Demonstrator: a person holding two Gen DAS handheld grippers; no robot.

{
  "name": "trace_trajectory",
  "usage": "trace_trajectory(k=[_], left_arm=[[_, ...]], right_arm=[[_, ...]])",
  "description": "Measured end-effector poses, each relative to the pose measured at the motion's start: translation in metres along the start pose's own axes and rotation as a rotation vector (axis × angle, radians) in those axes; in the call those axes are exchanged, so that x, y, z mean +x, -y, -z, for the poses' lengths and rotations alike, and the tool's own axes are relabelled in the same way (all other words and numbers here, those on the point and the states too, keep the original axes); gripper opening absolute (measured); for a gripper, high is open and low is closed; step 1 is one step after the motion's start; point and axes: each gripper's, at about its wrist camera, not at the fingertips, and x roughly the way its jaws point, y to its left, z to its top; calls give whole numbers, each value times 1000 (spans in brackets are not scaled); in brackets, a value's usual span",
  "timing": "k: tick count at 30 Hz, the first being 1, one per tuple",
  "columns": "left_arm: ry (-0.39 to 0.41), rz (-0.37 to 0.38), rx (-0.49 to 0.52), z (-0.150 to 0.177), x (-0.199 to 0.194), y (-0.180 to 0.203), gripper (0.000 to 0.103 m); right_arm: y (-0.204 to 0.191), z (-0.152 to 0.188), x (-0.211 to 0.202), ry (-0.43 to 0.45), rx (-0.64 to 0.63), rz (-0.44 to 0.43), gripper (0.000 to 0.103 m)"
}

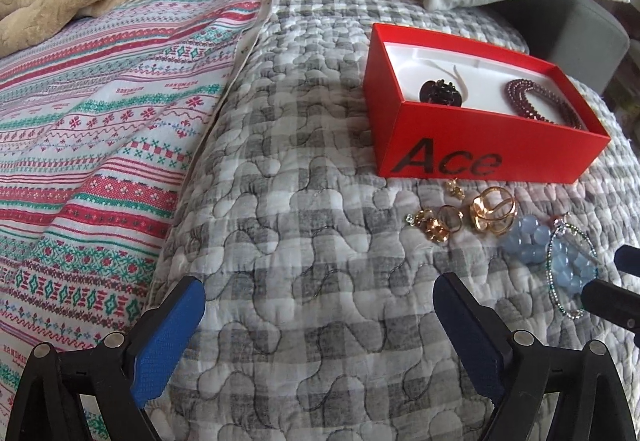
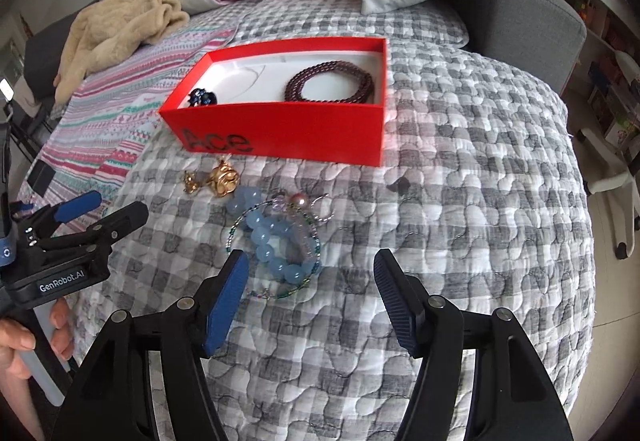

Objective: Organize jewelry
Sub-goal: 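Open both tools and withdraw them from the red box, then grasp the gold ring with the left tool while the right tool reaches the green bracelet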

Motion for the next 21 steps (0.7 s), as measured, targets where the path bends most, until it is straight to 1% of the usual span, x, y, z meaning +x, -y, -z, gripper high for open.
trace_trajectory(k=[2, 6, 9, 11, 15, 16, 19, 21], left_arm=[[1, -8, -3, 0, -1, -3, 95], [13, 12, -3, 0, -5, -9, 95], [-8, 22, 14, 1, -3, -8, 95], [-26, 49, 26, 1, -2, -7, 95], [-24, 69, 60, 2, -3, 0, 95], [-19, 73, 69, 3, -4, 2, 95], [-8, 111, 87, 2, -6, 8, 95], [-2, 139, 97, 1, -7, 12, 95]], right_arm=[[-6, 2, 6, -12, -15, 0, 68], [-13, 2, 20, -49, -19, -7, 68], [-20, 1, 24, -35, -45, 26, 68], [-22, 0, 27, -30, -49, 41, 68], [-23, -1, 26, -19, -57, 54, 68], [-23, -2, 26, -18, -58, 53, 67], [-23, -2, 23, -18, -63, 49, 58], [-20, -1, 19, -12, -60, 44, 57]])
